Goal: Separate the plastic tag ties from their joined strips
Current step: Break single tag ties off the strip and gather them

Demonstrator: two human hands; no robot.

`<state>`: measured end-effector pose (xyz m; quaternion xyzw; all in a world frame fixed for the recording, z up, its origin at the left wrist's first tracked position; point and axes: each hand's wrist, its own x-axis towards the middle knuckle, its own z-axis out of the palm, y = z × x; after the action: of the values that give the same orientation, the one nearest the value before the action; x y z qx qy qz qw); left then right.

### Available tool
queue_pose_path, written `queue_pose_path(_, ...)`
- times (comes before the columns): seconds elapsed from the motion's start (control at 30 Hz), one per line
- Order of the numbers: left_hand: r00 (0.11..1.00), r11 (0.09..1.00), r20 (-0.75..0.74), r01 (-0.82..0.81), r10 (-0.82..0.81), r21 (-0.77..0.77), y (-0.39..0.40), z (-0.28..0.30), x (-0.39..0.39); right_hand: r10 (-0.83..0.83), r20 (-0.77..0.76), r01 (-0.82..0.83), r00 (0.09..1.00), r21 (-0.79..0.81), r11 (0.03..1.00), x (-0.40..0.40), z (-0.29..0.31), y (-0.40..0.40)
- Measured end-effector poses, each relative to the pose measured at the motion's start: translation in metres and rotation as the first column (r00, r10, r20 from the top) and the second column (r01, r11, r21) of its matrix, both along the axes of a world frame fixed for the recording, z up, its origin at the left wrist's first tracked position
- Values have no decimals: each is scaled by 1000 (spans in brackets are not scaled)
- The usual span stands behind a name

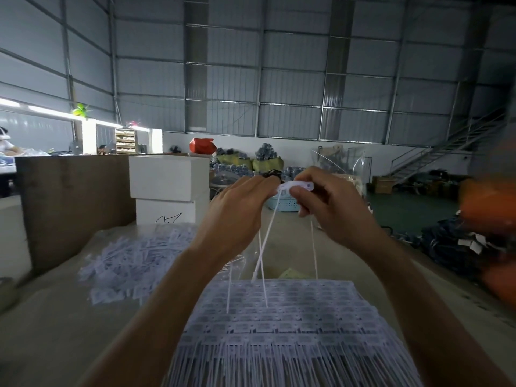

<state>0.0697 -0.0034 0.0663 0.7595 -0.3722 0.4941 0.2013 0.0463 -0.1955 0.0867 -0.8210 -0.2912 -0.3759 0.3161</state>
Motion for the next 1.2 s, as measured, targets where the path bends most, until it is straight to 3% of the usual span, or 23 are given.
queue_pose_path(0.17, 997, 998, -56, 59, -60, -18, -1, 1, 7, 89, 7, -89, 996, -3, 996, 2, -1, 1)
queue_pose_path(0.37, 995, 996, -45, 87, -87, 1, -4, 1, 5, 31, 57, -29, 998, -30, 999, 3, 1, -4)
queue_pose_path(0.57, 1000, 999, -22, 8, -7, 53, -5, 1, 3, -78, 74, 72, 994, 75, 995, 6, -3, -1)
queue_pose_path(0.73, 999, 993, -4, 37, -36, 116, -4, 0, 6, -311, 113, 276, 944, 250, 928, 16, -8, -5)
queue_pose_path(0.83, 997, 995, 21, 74, -75, 74, -9, 2, 0, -59, -74, 83, 996, 387, 918, 15, -3, -27)
queue_pose_path(0.9, 997, 995, 28, 76, -78, 70, -9, 2, -1, 65, -165, 4, 984, 384, 924, 10, -2, -30)
queue_pose_path(1.1, 995, 994, -17, 96, -95, 44, -5, 2, 4, 253, -346, -217, 903, 139, 966, -3, 0, -11)
queue_pose_path(1.2, 990, 991, -42, 136, -136, 4, -3, 4, 2, 213, -276, -176, 937, 154, 972, -1, -3, 0)
